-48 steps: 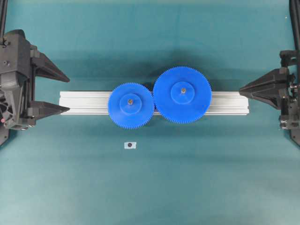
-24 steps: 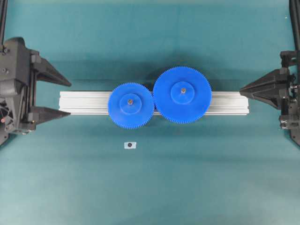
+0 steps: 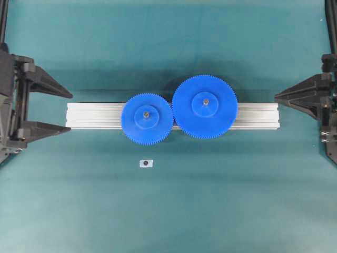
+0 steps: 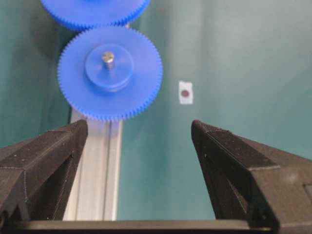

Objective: Insert the small gear onto the shaft.

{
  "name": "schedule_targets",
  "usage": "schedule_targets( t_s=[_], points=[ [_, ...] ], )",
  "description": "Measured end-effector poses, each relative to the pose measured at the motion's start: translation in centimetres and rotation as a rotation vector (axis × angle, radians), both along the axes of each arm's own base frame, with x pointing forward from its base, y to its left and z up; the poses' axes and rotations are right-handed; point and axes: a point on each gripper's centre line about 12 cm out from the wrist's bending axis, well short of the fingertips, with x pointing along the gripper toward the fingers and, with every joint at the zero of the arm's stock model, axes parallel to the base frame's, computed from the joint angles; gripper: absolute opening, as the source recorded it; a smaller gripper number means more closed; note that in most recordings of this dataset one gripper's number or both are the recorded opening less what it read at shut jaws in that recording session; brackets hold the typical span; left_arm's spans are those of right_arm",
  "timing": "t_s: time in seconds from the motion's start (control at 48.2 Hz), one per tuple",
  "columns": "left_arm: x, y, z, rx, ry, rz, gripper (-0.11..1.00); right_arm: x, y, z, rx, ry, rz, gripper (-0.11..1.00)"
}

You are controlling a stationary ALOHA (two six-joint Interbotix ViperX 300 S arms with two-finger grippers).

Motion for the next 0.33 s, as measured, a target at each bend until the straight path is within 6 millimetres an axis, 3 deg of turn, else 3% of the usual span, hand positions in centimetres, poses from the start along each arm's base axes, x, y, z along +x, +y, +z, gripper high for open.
schedule_targets(
  t_s=[0.332],
  points=[
    [-0.31,0.0,0.04,-0.003,-0.009,0.001,0.86,-0.45,-0.23,-0.21,-0.001,-0.008,-0.017,0.1]
  ],
)
